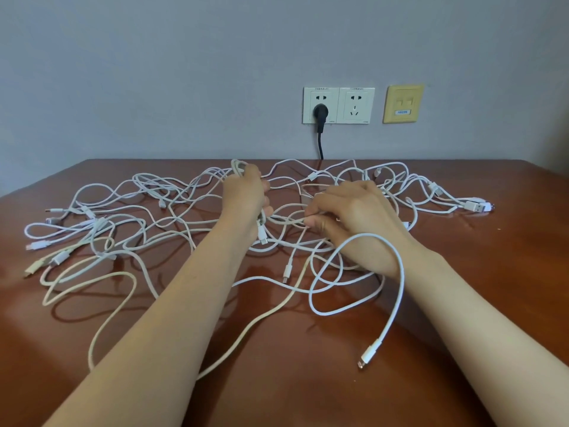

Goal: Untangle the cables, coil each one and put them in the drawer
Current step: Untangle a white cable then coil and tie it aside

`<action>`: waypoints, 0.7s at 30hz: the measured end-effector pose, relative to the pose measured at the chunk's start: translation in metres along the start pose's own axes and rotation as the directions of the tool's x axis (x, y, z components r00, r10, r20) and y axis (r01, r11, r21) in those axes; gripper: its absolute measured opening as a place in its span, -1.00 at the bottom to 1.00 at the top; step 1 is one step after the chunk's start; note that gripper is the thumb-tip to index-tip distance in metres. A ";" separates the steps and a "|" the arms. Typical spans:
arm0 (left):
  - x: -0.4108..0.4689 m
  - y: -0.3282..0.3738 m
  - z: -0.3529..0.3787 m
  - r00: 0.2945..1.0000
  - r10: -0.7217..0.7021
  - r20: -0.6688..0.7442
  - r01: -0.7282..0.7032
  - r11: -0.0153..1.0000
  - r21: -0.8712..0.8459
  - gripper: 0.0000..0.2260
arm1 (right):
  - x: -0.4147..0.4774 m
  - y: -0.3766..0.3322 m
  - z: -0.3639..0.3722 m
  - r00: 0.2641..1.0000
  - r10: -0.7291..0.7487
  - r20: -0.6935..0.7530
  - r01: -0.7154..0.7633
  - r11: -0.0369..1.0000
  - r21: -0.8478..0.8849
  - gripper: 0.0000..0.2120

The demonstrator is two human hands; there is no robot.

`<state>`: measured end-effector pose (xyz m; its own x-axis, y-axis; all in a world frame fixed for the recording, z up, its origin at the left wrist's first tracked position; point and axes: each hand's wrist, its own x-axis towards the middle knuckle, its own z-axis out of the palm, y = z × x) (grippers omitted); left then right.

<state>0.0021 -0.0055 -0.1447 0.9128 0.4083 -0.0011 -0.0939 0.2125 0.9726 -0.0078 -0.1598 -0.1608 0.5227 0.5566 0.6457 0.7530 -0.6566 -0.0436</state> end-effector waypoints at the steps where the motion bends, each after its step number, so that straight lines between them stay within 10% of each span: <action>1: 0.000 -0.002 0.001 1.000 0.015 0.001 -0.015 0.999 0.042 -0.75 | 0.000 0.000 0.001 1.000 -0.016 0.004 0.016 1.000 0.009 -0.85; 16: -0.012 -0.014 0.013 0.973 0.131 0.188 -0.219 0.774 0.594 -0.58 | 0.000 -0.007 0.005 0.995 -0.049 -0.084 0.049 0.999 -0.005 -0.80; 21: -0.017 -0.016 0.018 0.945 -0.024 0.325 -0.203 0.736 0.646 -0.38 | 0.000 -0.008 -0.006 0.992 0.127 -0.013 -0.126 0.991 0.046 -0.69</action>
<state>-0.0053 -0.0317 -0.1563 0.9944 0.0924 0.0509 0.0021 -0.4998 0.8661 -0.0160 -0.1573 -0.1560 0.6088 0.4620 0.6449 0.6984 -0.6977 -0.1595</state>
